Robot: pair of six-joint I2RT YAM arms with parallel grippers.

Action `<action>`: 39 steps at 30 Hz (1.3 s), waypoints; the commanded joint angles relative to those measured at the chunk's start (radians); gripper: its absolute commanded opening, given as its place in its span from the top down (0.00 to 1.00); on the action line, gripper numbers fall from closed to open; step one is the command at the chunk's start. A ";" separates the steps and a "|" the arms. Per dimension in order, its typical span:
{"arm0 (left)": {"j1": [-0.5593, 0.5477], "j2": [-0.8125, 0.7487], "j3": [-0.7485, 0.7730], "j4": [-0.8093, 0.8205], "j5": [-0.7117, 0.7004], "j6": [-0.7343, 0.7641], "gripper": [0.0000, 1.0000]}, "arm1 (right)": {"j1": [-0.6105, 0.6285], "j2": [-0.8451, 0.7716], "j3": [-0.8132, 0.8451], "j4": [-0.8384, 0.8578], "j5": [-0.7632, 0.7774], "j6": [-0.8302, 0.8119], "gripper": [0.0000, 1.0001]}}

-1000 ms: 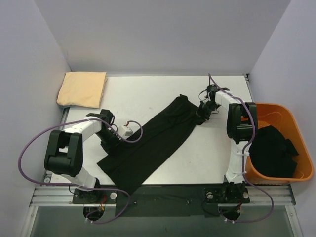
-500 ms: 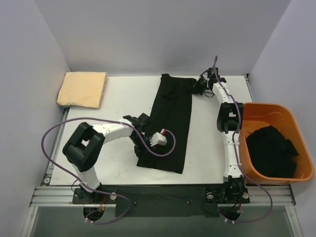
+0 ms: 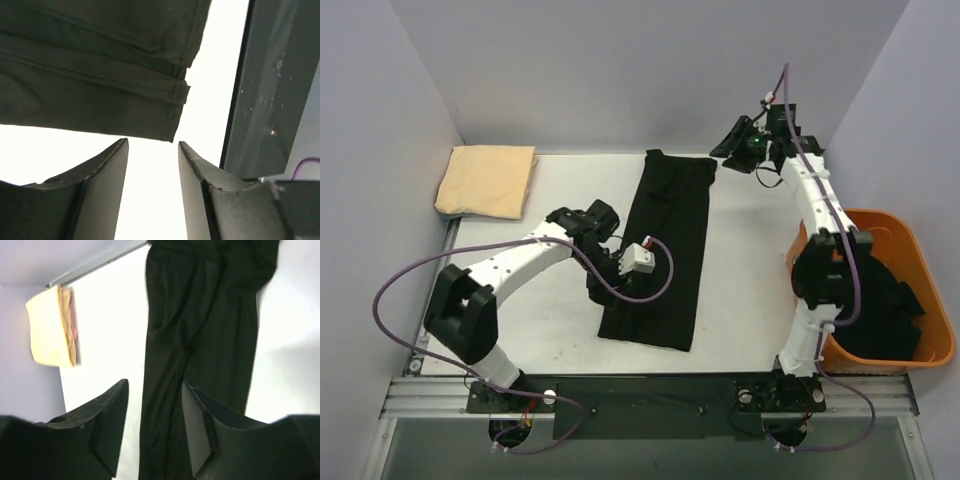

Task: Fold and stack the t-shirts
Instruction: Rotate the tshirt 90 degrees

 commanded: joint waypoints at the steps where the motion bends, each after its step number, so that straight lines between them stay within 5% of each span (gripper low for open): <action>1: 0.019 -0.154 0.035 -0.247 0.052 0.313 0.44 | 0.055 -0.356 -0.355 -0.151 0.139 -0.083 0.55; 5: 0.039 -0.277 -0.173 -0.199 0.067 0.594 0.40 | 0.225 -0.576 -0.685 -0.204 0.228 -0.117 0.51; 9: 0.070 -0.307 -0.304 -0.085 0.196 0.682 0.38 | 0.498 -0.641 -0.859 -0.092 0.148 -0.146 0.53; 12: 0.081 -0.340 -0.437 0.001 0.259 0.813 0.34 | 0.619 -0.592 -0.886 0.031 0.154 -0.088 0.69; 15: 0.073 -0.392 -0.523 0.232 0.219 0.748 0.32 | 0.708 -0.454 -0.789 0.032 0.168 -0.076 0.87; 17: 0.067 -0.421 -0.579 0.339 0.186 0.744 0.31 | 0.722 -0.370 -0.746 0.046 0.138 -0.036 0.99; 23: 0.010 -0.486 -0.709 0.640 0.119 0.600 0.25 | 0.750 -0.216 -0.677 0.074 0.094 0.027 1.00; 31: 0.006 -0.440 -0.757 0.674 0.046 0.651 0.24 | 0.784 -0.096 -0.613 0.031 0.094 0.017 1.00; 36: -0.033 -0.435 -0.771 0.590 0.027 0.768 0.50 | 0.773 -0.162 -0.686 -0.070 0.194 -0.002 1.00; 39: -0.080 -0.429 -0.764 0.578 0.023 0.770 0.56 | 0.761 -0.240 -0.740 -0.099 0.225 -0.011 1.00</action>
